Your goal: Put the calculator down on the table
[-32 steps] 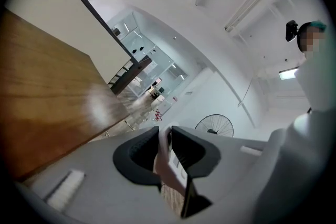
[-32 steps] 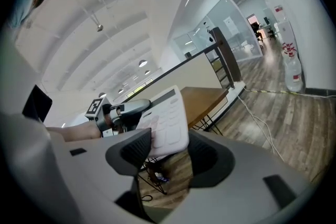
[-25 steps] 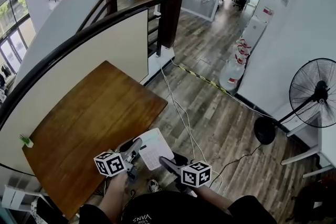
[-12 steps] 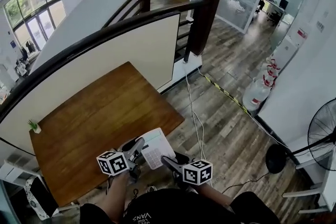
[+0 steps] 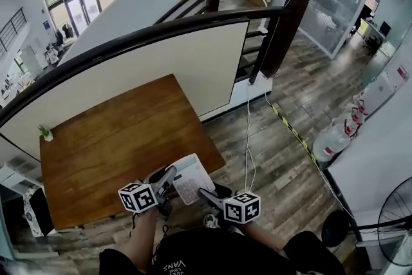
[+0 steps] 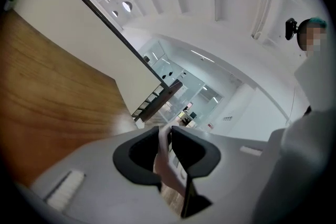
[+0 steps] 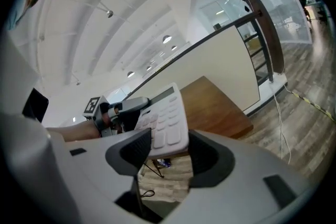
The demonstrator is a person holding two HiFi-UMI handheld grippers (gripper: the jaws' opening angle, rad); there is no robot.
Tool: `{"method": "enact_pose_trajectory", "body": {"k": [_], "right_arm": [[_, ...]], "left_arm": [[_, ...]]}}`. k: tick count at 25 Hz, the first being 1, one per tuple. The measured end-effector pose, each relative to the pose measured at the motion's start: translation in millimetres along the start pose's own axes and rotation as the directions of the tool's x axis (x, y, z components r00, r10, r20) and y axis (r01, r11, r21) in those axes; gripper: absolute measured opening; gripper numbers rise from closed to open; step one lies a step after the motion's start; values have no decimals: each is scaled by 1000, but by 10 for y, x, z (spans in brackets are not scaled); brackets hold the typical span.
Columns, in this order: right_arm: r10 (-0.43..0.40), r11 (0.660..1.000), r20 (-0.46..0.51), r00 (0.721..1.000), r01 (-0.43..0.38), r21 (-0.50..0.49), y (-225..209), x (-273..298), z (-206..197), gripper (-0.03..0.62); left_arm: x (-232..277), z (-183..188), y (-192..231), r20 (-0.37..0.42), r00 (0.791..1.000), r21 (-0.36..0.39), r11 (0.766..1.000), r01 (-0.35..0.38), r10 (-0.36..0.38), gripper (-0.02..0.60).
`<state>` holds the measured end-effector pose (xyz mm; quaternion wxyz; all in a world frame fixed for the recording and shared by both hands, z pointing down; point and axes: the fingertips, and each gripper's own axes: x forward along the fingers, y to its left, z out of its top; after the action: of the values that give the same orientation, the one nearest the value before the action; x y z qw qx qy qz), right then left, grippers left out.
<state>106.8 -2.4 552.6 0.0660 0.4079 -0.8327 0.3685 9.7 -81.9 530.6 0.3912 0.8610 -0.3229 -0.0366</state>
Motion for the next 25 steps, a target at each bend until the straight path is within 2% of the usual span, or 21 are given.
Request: {"method": "enact_pose_trajectory", "body": {"k": [5, 12, 17, 25], "right_arm": [[59, 998, -50, 997, -60, -22, -174, 40, 89, 209], [97, 995, -88, 991, -99, -24, -363, 262, 249, 209], [86, 995, -94, 992, -90, -40, -532, 548, 474, 209], [35, 999, -109, 993, -35, 4, -823, 1210, 810, 209]], "left_arm": [[98, 1, 35, 43, 997, -15, 998, -65, 65, 78], [269, 132, 222, 55, 991, -33, 993, -116, 118, 80], [494, 350, 475, 58, 992, -42, 993, -110, 112, 80], [926, 785, 1069, -5, 997, -39, 996, -83, 83, 81]]}}
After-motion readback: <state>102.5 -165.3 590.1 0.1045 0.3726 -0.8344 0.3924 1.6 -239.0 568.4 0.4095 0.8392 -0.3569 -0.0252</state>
